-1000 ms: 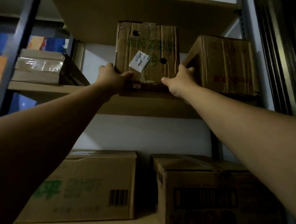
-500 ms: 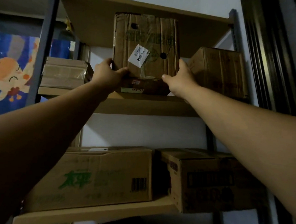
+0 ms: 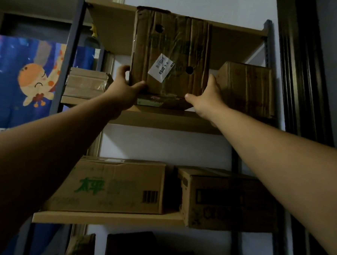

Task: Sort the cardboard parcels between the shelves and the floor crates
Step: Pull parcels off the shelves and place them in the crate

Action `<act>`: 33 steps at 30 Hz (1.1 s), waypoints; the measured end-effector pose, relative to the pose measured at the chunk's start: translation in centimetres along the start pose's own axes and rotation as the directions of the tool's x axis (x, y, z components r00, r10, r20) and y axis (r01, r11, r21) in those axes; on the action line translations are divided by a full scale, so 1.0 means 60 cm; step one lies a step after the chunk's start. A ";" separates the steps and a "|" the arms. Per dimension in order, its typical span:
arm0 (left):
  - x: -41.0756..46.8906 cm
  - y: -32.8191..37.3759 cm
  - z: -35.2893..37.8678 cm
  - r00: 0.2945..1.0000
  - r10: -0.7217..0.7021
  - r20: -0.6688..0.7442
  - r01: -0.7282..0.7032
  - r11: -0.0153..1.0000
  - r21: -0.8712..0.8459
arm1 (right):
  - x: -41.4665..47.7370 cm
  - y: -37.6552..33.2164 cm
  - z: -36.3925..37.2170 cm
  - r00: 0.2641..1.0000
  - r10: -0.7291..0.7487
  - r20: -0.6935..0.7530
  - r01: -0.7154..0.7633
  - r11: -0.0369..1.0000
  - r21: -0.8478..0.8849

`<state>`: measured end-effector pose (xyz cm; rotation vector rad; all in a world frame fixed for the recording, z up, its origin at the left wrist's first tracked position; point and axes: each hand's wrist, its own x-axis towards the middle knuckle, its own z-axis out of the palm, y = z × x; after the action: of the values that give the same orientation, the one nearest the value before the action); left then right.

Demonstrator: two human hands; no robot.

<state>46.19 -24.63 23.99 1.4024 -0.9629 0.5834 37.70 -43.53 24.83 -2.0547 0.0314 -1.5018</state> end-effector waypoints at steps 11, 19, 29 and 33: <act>-0.094 0.080 0.037 0.996 0.045 -0.080 -0.048 0.998 -0.034 | -0.068 0.000 -0.091 0.994 -0.054 0.090 0.036 0.979 0.199; -0.138 0.147 0.009 0.989 0.102 -0.106 -0.103 0.995 -0.005 | -0.109 -0.071 -0.134 0.993 -0.112 0.037 0.092 0.929 0.358; -0.181 0.142 -0.054 0.998 -0.038 -0.051 0.028 0.985 -0.168 | -0.163 -0.099 -0.093 1.000 -0.012 0.027 0.001 0.926 0.378; -0.195 0.130 -0.076 0.999 -0.031 0.007 0.032 0.986 -0.165 | -0.183 -0.094 -0.078 0.992 -0.004 0.126 -0.064 0.846 0.529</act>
<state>34.62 -16.90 18.94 1.2692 -0.9682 0.4665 27.83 -37.08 18.86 -1.6720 -0.3644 -1.1873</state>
